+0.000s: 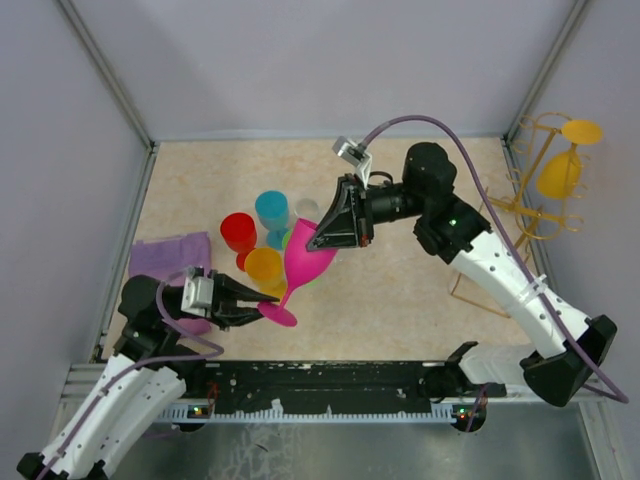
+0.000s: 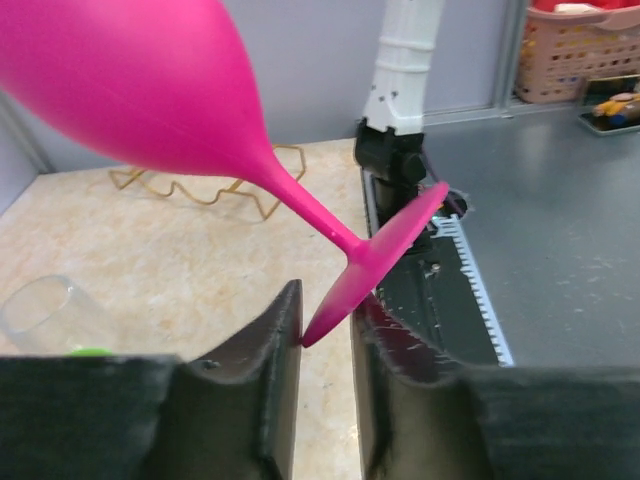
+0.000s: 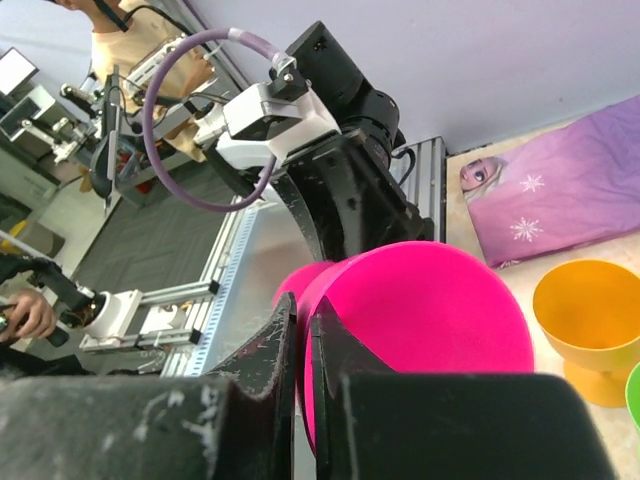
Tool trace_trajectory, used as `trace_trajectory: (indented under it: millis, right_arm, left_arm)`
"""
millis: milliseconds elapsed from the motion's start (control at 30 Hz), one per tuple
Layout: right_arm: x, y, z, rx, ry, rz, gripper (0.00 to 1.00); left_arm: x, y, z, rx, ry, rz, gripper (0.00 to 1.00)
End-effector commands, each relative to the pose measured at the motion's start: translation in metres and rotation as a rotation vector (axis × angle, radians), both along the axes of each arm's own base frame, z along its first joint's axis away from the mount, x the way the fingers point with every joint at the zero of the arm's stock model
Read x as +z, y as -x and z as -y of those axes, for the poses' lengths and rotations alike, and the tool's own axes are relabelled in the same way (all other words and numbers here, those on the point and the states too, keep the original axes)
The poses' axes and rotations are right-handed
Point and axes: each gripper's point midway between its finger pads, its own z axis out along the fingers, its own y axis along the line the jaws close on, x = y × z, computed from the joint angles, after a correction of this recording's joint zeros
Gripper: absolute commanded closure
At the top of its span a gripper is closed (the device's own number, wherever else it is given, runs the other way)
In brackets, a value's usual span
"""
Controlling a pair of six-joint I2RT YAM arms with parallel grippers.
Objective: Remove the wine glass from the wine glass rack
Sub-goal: Place the wine glass at the center of the board.
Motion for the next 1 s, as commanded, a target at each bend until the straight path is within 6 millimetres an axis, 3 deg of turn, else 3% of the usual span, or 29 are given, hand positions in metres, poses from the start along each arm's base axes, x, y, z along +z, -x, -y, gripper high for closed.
trace_trajectory:
  millis: [0,133,400,533,767,967]
  right_arm:
    - [0.02,-0.007,0.004,-0.091,-0.041,0.122,1.0]
    - [0.011,-0.014,0.008,-0.157,0.013,0.156,1.0]
    - [0.004,-0.014,0.019,-0.236,0.076,0.276,1.0]
    - [-0.012,-0.02,0.027,-0.296,0.146,0.318,1.0]
    - [-0.077,-0.005,0.021,-0.327,0.343,0.485,1.0]
    - [-0.132,0.015,0.004,-0.274,0.456,0.594,1.0]
  left_arm:
    - [0.013,-0.009,-0.003,0.085,0.028,0.014,0.57]
    - [0.019,-0.015,-0.006,0.139,0.053,0.014,0.36]
    - [0.036,-0.017,-0.012,0.196,0.105,0.035,0.04]
    - [0.042,-0.024,-0.015,0.252,0.125,0.019,0.0]
    - [0.06,-0.053,-0.031,0.454,0.222,-0.056,0.0]
    - [0.08,-0.1,-0.076,0.805,0.423,-0.257,0.0]
